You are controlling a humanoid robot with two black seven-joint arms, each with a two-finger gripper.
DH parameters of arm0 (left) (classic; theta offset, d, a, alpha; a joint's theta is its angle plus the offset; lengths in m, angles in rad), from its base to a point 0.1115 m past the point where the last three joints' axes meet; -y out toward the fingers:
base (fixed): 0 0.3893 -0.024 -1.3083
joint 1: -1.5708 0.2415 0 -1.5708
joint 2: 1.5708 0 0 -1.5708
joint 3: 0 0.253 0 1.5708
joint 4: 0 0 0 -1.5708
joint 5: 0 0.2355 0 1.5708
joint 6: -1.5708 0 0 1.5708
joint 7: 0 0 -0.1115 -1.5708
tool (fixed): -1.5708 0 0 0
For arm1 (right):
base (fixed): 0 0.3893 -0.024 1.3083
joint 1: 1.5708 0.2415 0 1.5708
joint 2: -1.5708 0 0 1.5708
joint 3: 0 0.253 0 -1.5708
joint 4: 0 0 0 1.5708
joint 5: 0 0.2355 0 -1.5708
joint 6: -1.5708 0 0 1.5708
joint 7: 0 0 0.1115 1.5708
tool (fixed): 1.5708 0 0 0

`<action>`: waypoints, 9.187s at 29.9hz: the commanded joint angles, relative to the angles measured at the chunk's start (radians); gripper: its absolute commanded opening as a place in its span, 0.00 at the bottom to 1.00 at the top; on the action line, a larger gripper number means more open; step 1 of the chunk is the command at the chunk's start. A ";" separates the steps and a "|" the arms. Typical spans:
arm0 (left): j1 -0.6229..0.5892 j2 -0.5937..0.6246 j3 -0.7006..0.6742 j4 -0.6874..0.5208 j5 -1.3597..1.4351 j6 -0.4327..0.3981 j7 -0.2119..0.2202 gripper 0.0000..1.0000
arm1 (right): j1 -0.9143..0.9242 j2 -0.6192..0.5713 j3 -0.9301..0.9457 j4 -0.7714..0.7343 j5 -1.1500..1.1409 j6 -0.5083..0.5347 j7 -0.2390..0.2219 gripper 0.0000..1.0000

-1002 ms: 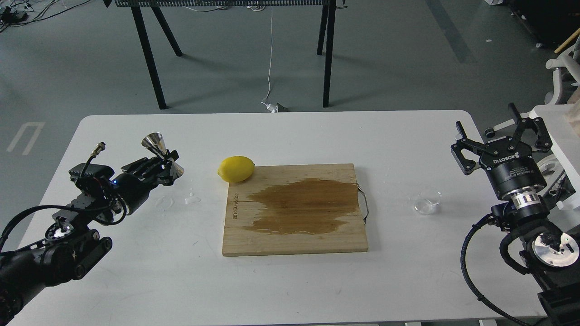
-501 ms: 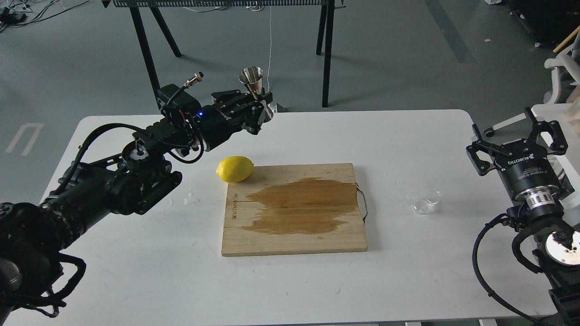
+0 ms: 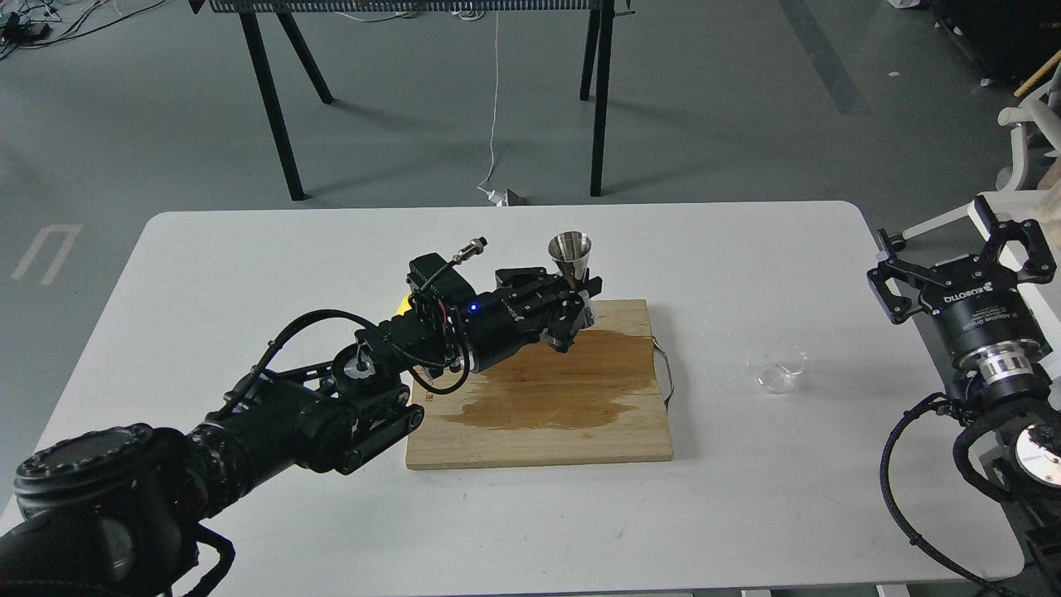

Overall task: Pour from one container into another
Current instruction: 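Lower the held jigger onto the middle of the cutting board, then set the jigger upright on the board and open the left gripper, then pull the left gripper back away from the jigger, then move the right gripper toward the small clear glass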

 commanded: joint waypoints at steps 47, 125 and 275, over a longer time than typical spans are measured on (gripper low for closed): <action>0.104 0.000 0.026 0.059 -0.011 0.039 0.000 0.33 | -0.013 0.002 -0.001 -0.001 0.000 0.000 0.000 0.99; 0.185 0.000 0.021 0.048 -0.040 0.041 0.000 0.82 | -0.038 0.001 0.008 0.002 0.001 0.000 0.000 0.99; 0.285 0.382 -0.505 -0.300 -1.526 -0.899 0.000 0.87 | 0.028 0.222 0.009 0.089 0.275 -0.977 -0.196 0.70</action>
